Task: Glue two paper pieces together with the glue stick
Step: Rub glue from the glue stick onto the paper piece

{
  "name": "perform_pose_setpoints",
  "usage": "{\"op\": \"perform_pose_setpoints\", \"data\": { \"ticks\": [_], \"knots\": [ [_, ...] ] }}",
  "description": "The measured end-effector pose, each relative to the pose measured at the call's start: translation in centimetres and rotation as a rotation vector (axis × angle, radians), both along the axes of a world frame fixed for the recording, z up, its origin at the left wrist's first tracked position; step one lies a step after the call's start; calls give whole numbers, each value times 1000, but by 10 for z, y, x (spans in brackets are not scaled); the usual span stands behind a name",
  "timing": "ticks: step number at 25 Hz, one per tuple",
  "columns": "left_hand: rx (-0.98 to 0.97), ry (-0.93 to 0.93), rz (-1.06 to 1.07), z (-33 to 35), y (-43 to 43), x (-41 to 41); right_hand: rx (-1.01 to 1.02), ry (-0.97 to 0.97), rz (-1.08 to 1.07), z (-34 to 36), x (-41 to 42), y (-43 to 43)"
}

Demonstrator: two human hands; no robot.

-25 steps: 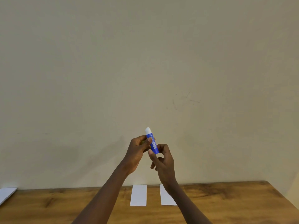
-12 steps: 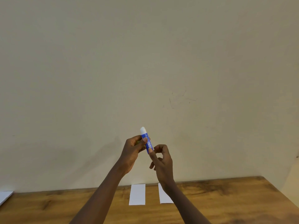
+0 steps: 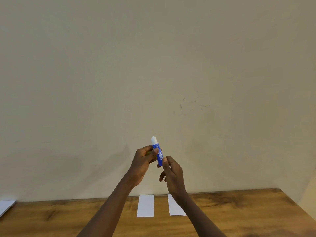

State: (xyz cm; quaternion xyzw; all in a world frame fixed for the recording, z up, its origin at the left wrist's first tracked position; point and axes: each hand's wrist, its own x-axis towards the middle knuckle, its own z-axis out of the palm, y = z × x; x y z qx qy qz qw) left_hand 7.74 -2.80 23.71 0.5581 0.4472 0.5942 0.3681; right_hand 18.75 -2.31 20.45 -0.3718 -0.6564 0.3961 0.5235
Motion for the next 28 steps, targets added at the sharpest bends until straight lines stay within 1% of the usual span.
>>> {"op": "perform_pose_setpoints", "data": {
  "ticks": [2, 4, 8, 10, 11, 13, 16, 21, 23, 26, 28],
  "knots": [
    [2, 8, 8, 1, 0, 2, 54, -64, -69, 0, -1, 1],
    [8, -8, -7, 4, -2, 3, 65, -123, -105, 0, -3, 2],
    [12, 30, -32, 6, -3, 2, -64, 27, 91, 3, -3, -1],
    [5, 45, -25, 4, -4, 1, -90, 14, 152, 2, -1, -3],
    [3, 34, -16, 2, -4, 1, -83, -13, 150, 0, -1, -3],
    [-6, 19, 5, -2, -2, 0, -34, -57, 70, -3, -3, -5],
    [-22, 46, 11, -6, 0, -1, 60, -88, -88, -2, -3, -1],
    [-31, 9, 5, -6, 1, 1, 52, -137, -135, -3, -2, 4],
    [-37, 23, -5, -6, 2, 2, 43, -78, -55, -4, -1, 0],
    [-51, 27, 9, -4, 1, 3, -38, 92, 94, -2, 3, -1],
    [-53, 18, 8, -3, 2, 3, -64, 155, 104, 1, 4, 0]
  ]
}}
